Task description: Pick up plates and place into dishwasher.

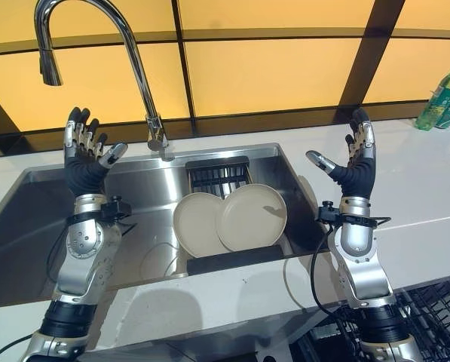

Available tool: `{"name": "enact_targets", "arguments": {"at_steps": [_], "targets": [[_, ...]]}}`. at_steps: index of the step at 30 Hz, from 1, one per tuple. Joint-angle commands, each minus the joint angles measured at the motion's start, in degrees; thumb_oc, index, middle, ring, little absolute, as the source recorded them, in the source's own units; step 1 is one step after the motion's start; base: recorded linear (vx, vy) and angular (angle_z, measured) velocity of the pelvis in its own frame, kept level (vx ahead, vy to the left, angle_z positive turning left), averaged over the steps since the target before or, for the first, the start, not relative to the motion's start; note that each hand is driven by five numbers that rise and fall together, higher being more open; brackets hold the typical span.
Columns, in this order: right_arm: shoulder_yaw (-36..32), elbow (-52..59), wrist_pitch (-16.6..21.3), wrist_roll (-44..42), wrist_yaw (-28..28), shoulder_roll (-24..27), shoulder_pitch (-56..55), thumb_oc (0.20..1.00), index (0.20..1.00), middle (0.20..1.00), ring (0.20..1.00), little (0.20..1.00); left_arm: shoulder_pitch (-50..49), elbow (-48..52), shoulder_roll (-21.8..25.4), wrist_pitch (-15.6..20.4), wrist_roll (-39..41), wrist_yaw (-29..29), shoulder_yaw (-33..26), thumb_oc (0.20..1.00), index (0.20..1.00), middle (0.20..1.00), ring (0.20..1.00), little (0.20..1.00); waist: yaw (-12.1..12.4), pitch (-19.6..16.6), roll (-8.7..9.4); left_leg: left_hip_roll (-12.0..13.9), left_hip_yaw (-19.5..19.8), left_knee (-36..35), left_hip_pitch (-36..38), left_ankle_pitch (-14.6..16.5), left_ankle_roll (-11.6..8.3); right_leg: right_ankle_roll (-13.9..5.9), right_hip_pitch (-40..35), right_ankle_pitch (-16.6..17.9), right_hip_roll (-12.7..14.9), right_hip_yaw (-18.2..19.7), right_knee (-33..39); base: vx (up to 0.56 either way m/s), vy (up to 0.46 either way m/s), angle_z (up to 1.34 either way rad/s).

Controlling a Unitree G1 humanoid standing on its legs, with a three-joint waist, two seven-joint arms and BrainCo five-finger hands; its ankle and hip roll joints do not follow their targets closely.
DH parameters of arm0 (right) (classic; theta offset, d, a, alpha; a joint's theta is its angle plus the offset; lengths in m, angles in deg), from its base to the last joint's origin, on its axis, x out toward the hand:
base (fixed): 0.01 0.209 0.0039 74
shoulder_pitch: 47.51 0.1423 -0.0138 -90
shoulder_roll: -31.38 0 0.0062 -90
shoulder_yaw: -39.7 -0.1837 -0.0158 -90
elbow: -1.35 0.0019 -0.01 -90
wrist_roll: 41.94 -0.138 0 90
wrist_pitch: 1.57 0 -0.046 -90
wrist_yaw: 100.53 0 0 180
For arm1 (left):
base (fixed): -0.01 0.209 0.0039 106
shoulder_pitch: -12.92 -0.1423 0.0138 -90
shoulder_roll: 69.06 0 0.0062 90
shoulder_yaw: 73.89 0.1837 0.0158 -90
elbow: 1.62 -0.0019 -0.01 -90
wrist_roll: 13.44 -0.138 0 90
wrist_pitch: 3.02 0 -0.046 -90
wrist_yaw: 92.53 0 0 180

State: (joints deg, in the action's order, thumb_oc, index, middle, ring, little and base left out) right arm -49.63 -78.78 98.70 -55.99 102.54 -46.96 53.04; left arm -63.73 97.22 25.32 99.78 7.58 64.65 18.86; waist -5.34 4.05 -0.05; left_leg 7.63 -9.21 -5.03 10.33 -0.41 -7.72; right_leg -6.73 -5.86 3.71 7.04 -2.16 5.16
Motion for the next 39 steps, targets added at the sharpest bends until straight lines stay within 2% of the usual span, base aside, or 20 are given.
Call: {"name": "enact_targets", "arguments": {"at_steps": [1,12,15,20,23,27,32,34,37,38,39], "targets": [[-2.05,3.66,1.73,1.08,0.35,0.08,1.29,1.000,1.000,1.000,1.000,1.000,1.55,-0.76,3.54,2.49,-0.02,1.62,-0.86,1.000,1.000,1.000,1.000,1.000,0.32,-2.31,0.99,0.10,0.82,2.07,-2.48,3.31,2.48,-3.48,1.29,-2.32,4.23,-1.03,-2.55,0.00,0.000,0.00],[-2.50,4.53,0.75,1.26,-0.51,-0.46,-0.28,1.000,1.000,1.000,1.000,1.000,1.35,-0.71,4.46,2.09,-0.56,3.83,-1.84,1.000,1.000,1.000,1.000,1.000,-0.28,-2.40,1.12,-0.68,-1.21,1.89,-1.96,3.49,2.95,-4.74,1.93,-0.94,6.14,-2.22,-2.54,0.01,0.006,0.00],[-1.98,4.76,0.76,0.84,-1.56,-0.48,-0.20,1.000,1.000,1.000,1.000,1.000,1.36,-0.40,5.90,1.44,-1.94,3.49,-2.42,1.000,1.000,1.000,1.000,1.000,-0.04,-2.10,0.97,-1.13,-1.88,1.48,-1.48,4.02,3.57,-5.00,2.52,-2.34,6.38,-3.63,-5.08,0.01,-0.010,-0.08],[-0.79,4.72,0.86,0.34,-2.23,-0.49,0.49,1.000,1.000,1.000,1.000,1.000,1.39,-0.08,7.83,0.43,-4.16,3.03,-3.39,1.000,1.000,1.000,1.000,1.000,0.84,-1.62,1.20,-0.07,-4.36,1.33,-0.95,3.48,3.08,-5.07,2.26,-1.95,6.99,-7.93,-4.80,-0.06,-0.147,-0.20],[-0.85,4.65,0.70,-0.01,-2.84,-0.18,0.03,1.000,1.000,1.000,1.000,1.000,1.37,-0.05,8.86,-0.40,-4.71,3.15,-3.59,1.000,1.000,1.000,1.000,1.000,0.55,-2.00,1.07,0.79,-3.80,1.30,-1.03,3.14,2.67,-3.92,1.87,-2.57,4.82,-5.98,-4.00,-0.01,-0.199,-0.35],[-1.97,4.36,0.81,-1.47,-3.95,0.68,-0.86,1.000,1.000,1.000,1.000,1.000,1.01,-1.28,9.04,0.57,-5.76,4.11,-4.24,1.000,1.000,1.000,1.000,1.000,-0.15,-2.20,1.12,2.80,-2.96,3.49,-1.97,2.74,1.66,-1.71,1.66,-3.74,1.09,-2.81,-3.90,0.01,-0.197,-0.23],[-2.66,3.64,0.67,-2.75,-5.02,2.66,-0.14,1.000,1.000,1.000,1.000,1.000,1.88,-3.51,9.59,2.67,-6.89,4.97,-4.12,1.000,1.000,1.000,1.000,1.000,-0.62,-0.56,2.34,4.26,-1.71,17.10,-7.35,4.71,1.32,1.71,2.54,-3.96,-1.80,-0.03,-5.39,-0.04,-0.178,-0.21],[-1.74,2.61,1.17,-2.89,-4.61,3.20,0.79,1.000,1.000,1.000,1.000,1.000,3.40,-5.60,10.06,2.67,-6.57,5.39,-3.12,1.000,1.000,1.000,1.000,1.000,-0.45,0.73,2.44,3.64,0.31,21.38,-10.37,4.02,1.62,2.70,2.43,-3.91,-2.61,0.69,-6.00,0.00,-0.059,-0.12],[0.00,1.18,0.82,-2.46,-4.20,3.45,3.18,1.000,1.000,1.000,1.000,1.000,4.89,-7.82,10.62,2.25,-10.00,5.21,-2.10,1.000,1.000,1.000,1.000,1.000,0.42,1.22,1.85,1.20,4.65,16.20,-10.65,3.70,2.08,2.28,2.12,-4.27,-2.75,2.38,-5.76,0.09,0.095,-0.14],[0.70,1.12,-0.10,-2.59,-4.11,3.97,4.36,1.000,1.000,1.000,1.000,1.000,5.77,-9.05,11.57,1.04,-10.21,5.48,-1.28,1.000,1.000,1.000,1.000,1.000,0.93,1.22,1.28,0.46,7.04,13.74,-11.18,2.78,1.82,2.13,1.82,-4.82,-2.73,3.42,-5.58,0.11,0.128,-0.27],[1.04,0.78,-0.32,-2.81,-3.87,4.33,4.88,1.000,1.000,1.000,1.000,1.000,6.39,-9.86,11.97,0.38,-10.66,5.88,-0.97,1.000,1.000,1.000,1.000,1.000,1.01,1.22,1.37,-0.12,7.65,13.51,-11.04,3.32,1.88,1.96,2.01,-5.09,-2.22,3.70,-5.67,0.11,0.144,-0.39]]}}
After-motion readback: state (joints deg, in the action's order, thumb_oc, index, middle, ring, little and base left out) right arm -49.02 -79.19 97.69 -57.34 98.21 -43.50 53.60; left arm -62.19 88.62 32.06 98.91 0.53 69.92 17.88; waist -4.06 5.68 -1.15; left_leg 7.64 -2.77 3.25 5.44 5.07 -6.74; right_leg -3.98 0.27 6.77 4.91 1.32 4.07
